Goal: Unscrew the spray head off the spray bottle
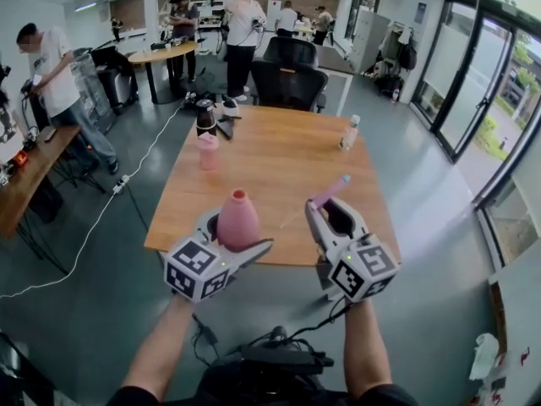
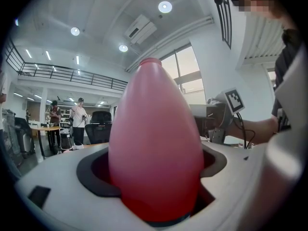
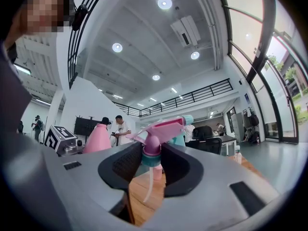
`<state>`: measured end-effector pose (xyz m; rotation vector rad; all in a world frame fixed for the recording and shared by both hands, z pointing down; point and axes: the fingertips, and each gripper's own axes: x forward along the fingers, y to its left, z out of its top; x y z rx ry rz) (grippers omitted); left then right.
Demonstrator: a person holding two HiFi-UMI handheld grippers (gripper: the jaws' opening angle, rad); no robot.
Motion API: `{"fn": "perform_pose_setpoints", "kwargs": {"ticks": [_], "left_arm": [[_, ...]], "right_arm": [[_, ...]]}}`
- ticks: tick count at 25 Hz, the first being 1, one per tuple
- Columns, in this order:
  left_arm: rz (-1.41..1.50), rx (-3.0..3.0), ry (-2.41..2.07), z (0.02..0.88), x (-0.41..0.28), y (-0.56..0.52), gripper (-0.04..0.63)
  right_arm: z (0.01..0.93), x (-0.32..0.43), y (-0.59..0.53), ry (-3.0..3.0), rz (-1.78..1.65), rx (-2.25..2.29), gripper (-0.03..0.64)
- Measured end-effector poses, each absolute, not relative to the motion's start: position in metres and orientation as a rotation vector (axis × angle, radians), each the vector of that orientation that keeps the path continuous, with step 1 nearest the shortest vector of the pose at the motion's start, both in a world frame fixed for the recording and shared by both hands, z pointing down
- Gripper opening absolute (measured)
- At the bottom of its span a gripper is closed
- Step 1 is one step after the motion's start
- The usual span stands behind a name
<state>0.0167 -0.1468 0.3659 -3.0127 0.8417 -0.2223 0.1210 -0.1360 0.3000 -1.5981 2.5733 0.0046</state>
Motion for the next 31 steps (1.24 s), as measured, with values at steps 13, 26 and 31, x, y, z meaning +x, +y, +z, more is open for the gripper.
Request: {"fn": "perform_pose_setpoints", "kwargs": {"ticks": [13,26,31], "left_arm": [[-0.224,-3.023,0.839,0.371,0.007,-0.143,0.454],[-0.223,-3.026,0.817,0.37,0.006,-0.145,0.454],[-0.228,-3.029,0.809,0.373,0.008,-0.146,0.454]], "right_arm": [[0.301,0.108,-0.137,2.593,0.04,-1.573,0.129],[0.298,0.104,-0.137,2.582,0.056,-1.592,0.129],[0.298,0.105,-0.138,2.575,0.049,-1.604,0.129]]}}
